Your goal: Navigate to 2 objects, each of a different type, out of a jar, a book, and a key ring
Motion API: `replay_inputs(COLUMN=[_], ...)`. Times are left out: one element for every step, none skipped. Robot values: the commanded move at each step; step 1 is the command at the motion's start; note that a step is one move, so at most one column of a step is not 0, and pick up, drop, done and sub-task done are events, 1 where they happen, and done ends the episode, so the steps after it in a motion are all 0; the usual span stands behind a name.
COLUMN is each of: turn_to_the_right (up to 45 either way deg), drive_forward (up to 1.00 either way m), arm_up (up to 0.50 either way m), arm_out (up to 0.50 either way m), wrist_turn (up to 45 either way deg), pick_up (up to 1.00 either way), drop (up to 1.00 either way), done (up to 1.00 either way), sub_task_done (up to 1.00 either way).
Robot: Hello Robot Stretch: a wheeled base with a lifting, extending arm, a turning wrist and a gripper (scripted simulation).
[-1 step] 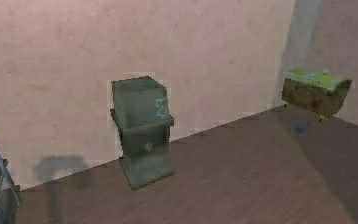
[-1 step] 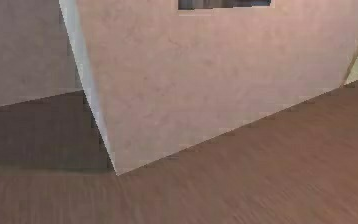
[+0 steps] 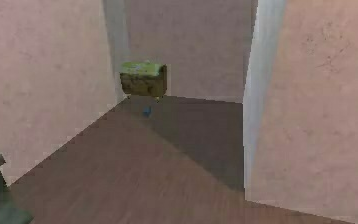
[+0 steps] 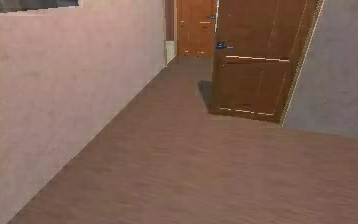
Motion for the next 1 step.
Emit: replay_inputs(turn_to_the_right=[15.0], drive_forward=[0.00], arm_up=[0.00], arm_out=[0.00], wrist_turn=[0.0], pick_up=[0.00], drop=[0.00], done=[0.00], sub_task_done=[0.00])
